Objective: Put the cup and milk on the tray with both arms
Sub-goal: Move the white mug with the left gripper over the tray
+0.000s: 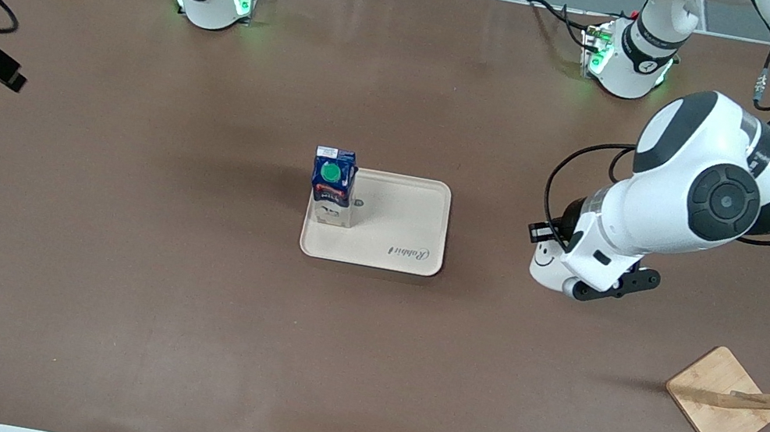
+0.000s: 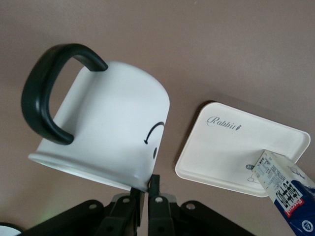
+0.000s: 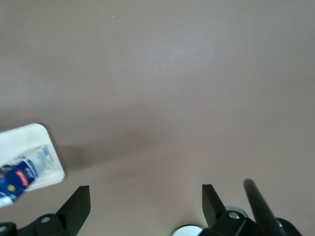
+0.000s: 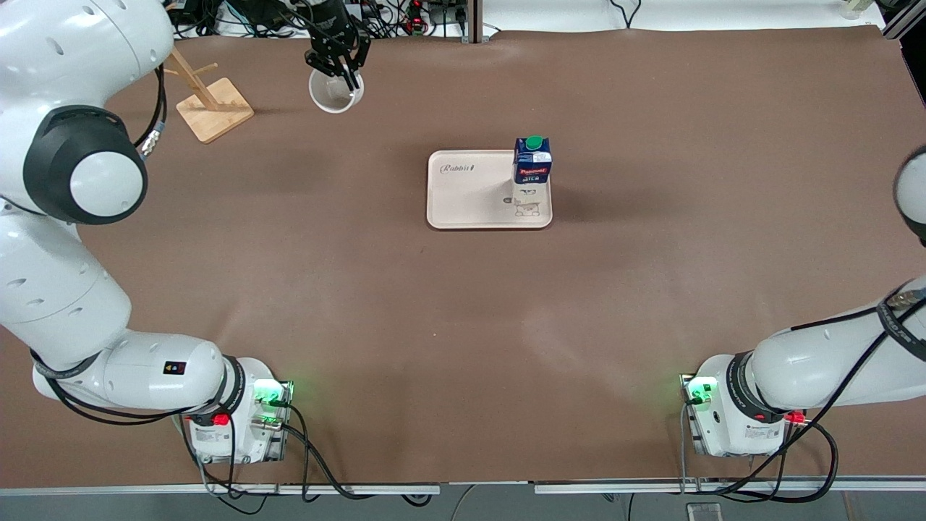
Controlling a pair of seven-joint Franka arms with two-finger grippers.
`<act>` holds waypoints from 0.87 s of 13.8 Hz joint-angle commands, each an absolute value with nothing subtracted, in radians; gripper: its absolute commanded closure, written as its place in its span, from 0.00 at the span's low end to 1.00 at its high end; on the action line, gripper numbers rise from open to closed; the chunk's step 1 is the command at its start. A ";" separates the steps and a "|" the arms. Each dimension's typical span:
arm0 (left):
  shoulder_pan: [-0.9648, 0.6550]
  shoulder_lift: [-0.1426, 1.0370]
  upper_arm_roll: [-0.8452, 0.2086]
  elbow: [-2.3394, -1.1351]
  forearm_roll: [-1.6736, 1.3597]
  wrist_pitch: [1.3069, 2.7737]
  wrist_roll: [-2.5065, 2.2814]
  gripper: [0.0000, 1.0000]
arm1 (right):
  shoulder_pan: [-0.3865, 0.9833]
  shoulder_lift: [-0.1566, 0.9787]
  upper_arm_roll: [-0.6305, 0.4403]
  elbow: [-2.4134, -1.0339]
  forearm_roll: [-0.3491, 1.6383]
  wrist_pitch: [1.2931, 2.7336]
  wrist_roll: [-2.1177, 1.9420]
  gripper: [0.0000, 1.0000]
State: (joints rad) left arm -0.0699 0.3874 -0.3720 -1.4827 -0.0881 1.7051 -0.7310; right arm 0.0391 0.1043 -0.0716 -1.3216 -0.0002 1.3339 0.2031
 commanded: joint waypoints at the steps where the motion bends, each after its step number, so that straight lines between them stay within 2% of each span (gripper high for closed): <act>1: -0.107 0.423 -0.371 -1.447 -0.091 1.655 -0.775 1.00 | -0.018 -0.026 -0.048 -1.495 -0.014 1.382 0.018 0.00; 4: -0.114 0.436 -0.373 -1.448 -0.104 1.652 -0.807 1.00 | -0.025 -0.089 -0.048 -1.620 -0.014 1.459 -0.028 0.00; 9: -0.182 0.509 -0.371 -1.439 -0.120 1.618 -0.898 1.00 | -0.026 -0.087 -0.048 -1.560 -0.017 1.447 -0.019 0.00; 12: -0.212 0.577 -0.371 -1.373 -0.158 1.618 -1.026 1.00 | -0.070 -0.081 -0.048 -1.552 -0.002 1.431 -0.028 0.00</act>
State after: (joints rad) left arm -0.1942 0.5249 -0.3729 -1.4475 -0.1303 1.6442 -0.9666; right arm -0.0248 -0.0709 -0.0633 -1.5523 -0.0004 1.4386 -0.0119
